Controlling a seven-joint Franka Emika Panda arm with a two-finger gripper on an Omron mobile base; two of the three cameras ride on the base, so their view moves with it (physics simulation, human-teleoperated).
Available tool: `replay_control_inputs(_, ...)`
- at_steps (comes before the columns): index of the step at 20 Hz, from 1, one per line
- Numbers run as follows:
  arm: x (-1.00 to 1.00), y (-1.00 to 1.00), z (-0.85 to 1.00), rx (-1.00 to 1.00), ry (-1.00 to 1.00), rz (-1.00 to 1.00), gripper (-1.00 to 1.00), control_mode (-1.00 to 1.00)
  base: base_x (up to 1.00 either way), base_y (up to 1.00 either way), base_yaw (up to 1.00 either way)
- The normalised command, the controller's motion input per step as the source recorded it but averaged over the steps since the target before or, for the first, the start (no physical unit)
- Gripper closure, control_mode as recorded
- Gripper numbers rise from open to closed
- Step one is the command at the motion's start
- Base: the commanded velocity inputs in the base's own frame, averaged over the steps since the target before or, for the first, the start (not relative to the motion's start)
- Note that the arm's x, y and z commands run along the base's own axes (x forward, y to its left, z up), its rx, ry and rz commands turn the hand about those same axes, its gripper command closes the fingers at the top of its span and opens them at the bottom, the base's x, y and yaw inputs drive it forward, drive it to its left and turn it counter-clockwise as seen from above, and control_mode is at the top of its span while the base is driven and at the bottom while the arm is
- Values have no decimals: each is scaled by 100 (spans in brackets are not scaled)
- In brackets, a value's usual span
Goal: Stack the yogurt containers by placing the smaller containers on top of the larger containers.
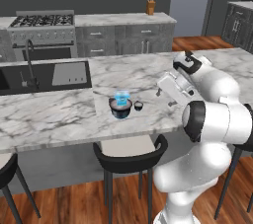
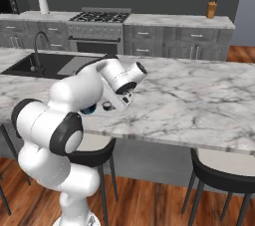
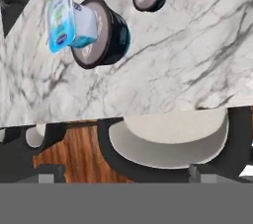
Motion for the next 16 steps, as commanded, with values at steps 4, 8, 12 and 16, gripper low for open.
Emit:
replay_control_inputs(4,-22,2,19,-24,-29,41,-100,-100,0,0,0)
replay_control_inputs(8,0,0,10,-10,-36,46,-100,-100,0,0,0)
replay_control_inputs(12,0,0,0,-6,-34,55,-100,-100,0,0,0)
replay_control_inputs(16,0,-3,0,-5,-31,54,-100,-100,0,0,0)
